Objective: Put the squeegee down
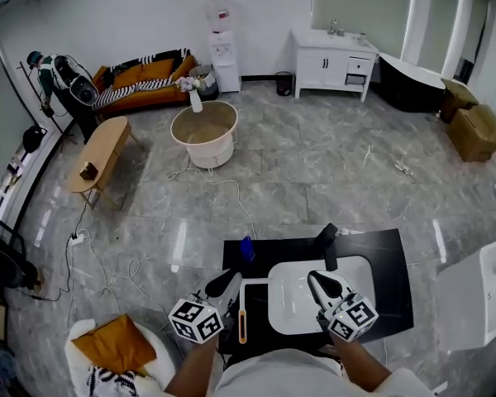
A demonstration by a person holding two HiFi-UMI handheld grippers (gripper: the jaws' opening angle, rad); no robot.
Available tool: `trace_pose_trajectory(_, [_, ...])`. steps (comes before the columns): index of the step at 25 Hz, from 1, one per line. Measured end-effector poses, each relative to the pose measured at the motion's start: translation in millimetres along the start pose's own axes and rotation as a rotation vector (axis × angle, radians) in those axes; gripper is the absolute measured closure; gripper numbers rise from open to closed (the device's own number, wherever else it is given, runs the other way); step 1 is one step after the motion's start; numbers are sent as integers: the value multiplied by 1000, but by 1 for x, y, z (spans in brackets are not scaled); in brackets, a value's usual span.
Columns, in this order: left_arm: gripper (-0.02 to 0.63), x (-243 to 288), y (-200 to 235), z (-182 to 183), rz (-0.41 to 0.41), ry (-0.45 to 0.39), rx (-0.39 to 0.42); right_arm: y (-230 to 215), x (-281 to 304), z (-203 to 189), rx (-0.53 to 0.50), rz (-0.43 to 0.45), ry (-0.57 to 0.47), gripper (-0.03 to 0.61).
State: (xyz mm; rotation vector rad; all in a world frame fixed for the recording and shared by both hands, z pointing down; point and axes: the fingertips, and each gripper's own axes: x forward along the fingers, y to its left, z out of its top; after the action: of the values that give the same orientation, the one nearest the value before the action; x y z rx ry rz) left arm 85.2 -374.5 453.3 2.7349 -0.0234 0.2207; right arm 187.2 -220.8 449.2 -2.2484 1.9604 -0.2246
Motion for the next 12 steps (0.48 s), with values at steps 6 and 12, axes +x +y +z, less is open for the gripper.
trace_pose_trajectory(6, [597,-16,-36,21,-130,-126,35,6,-16,40,-38,-9,-72,563])
trace_pose_trajectory(12, [597,-32,-69,34,-197,-168,89,15,-31,69,-63,0,-131,563])
